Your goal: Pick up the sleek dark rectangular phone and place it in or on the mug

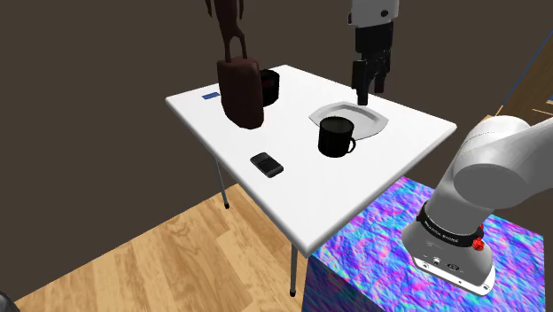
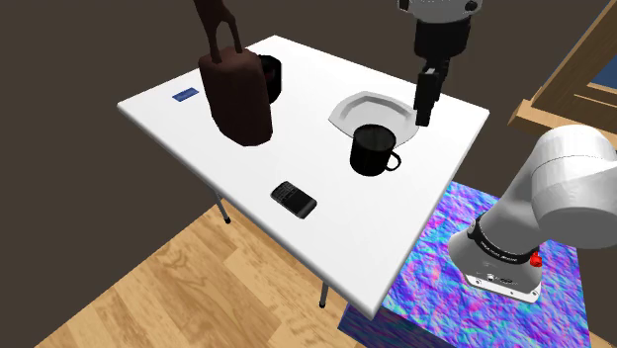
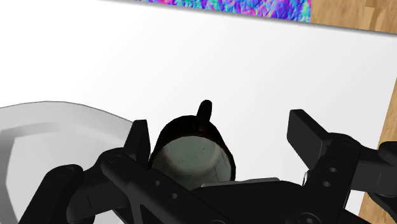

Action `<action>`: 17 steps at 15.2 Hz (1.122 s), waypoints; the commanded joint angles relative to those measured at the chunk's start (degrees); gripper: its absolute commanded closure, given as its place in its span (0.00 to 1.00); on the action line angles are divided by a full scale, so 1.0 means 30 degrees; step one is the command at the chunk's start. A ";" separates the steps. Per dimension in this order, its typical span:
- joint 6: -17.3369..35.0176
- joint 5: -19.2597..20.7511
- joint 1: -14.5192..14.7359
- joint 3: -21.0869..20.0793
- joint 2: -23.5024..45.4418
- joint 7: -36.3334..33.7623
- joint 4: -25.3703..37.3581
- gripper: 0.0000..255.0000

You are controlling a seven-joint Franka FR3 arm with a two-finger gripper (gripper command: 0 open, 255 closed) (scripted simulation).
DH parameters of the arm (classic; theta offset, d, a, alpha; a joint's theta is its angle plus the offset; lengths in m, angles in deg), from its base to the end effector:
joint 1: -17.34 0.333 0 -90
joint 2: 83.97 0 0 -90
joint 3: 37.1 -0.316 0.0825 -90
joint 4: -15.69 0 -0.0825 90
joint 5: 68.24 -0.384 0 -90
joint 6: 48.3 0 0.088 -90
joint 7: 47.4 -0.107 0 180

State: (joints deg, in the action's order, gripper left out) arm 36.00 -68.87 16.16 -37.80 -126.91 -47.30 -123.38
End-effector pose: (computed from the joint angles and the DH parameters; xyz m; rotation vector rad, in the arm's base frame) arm 0.3000 -0.0005 0.5388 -3.1207 0.0169 0.3233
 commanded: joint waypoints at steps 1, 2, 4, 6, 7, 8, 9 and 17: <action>0.0000 0.0000 0.0000 0.0000 0.0000 0.0000 0.0000 0.00; 0.0523 -0.0216 0.0101 -0.0242 0.0502 -0.0273 -0.0024 0.00; 0.1559 -0.0614 0.0298 -0.0719 0.1568 -0.0805 0.0008 0.00; 0.2573 -0.0962 0.0486 -0.1181 0.2711 -0.1322 0.0143 0.00; 0.3068 -0.1116 0.0573 -0.1409 0.3308 -0.1576 0.0251 0.00; 0.3555 -0.1255 0.0659 -0.1631 0.3921 -0.1828 0.0384 0.00; 0.4031 -0.1381 0.0738 -0.1852 0.4548 -0.2077 0.0543 0.00; 0.7332 -0.1771 0.1277 -0.3429 0.9963 -0.4096 0.2725 0.00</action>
State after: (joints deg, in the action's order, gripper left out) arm 56.72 -74.09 19.68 -47.33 -99.60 -58.49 -116.60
